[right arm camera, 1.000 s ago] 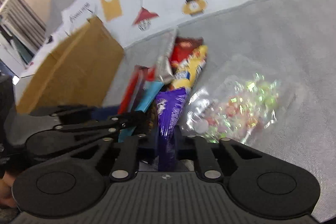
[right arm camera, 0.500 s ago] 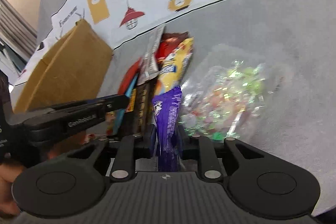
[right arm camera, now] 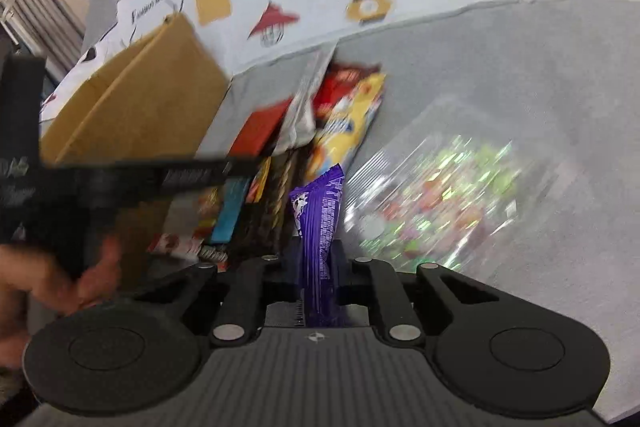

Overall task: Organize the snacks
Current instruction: 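Grasp the dark chocolate bar with the left tool while the right tool grasps the purple bar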

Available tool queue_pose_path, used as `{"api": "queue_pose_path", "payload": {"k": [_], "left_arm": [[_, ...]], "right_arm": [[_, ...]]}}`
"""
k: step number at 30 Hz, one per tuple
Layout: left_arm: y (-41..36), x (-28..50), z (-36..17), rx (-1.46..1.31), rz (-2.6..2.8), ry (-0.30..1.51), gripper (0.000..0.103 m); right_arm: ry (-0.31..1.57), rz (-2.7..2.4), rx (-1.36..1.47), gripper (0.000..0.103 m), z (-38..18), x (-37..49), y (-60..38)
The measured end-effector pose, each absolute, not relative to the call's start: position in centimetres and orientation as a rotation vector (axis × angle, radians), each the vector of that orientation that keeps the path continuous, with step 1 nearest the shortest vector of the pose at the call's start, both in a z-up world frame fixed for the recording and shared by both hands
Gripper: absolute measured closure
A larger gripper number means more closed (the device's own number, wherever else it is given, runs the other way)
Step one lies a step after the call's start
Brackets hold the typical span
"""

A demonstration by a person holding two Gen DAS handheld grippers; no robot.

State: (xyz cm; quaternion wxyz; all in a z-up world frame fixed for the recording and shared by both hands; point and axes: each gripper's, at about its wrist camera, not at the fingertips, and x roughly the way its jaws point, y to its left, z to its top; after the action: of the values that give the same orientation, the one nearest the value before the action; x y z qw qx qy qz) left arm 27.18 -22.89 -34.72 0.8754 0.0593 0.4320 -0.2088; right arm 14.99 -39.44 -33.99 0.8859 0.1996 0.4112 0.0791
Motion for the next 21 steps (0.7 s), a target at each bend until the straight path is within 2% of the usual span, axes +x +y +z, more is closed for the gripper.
{"api": "queue_pose_path", "payload": {"k": [4,9,12,13,18,19,20,21], "left_arm": [[-23.4,25.4,-34.3,0.095,-0.556,0.979,0.098],[-24.7,26.2,-34.9,0.102,-0.57,0.964,0.071],[-25.5,26.7,-34.9,0.139,-0.511,0.955,0.03],[-25.5,27.1,-35.3,0.16,-0.435,0.98,0.006],[-25.1,26.9,-36.1,0.193,-0.421,0.967,0.006],[-25.5,26.7,-36.4,0.226,-0.43,0.944,0.011],[-25.8,26.4,-36.8,0.263,-0.442,0.915,0.034],[-26.2,26.1,-37.1,0.297,-0.46,0.889,0.036]], "right_arm": [[0.804,0.119,0.469,0.089,-33.3,14.3,-41.5],[0.854,0.147,0.454,0.088,-33.7,14.1,-41.3],[0.91,0.167,0.433,0.087,-34.6,14.3,-40.5],[0.91,0.174,0.44,0.085,-34.6,14.3,-40.4],[0.919,0.189,0.457,0.081,-35.0,14.8,-39.9],[0.921,0.195,0.452,0.079,-35.1,14.8,-39.7],[0.924,0.211,0.447,0.078,-35.3,14.8,-39.3],[0.924,0.226,0.448,0.075,-35.4,14.9,-39.0]]}}
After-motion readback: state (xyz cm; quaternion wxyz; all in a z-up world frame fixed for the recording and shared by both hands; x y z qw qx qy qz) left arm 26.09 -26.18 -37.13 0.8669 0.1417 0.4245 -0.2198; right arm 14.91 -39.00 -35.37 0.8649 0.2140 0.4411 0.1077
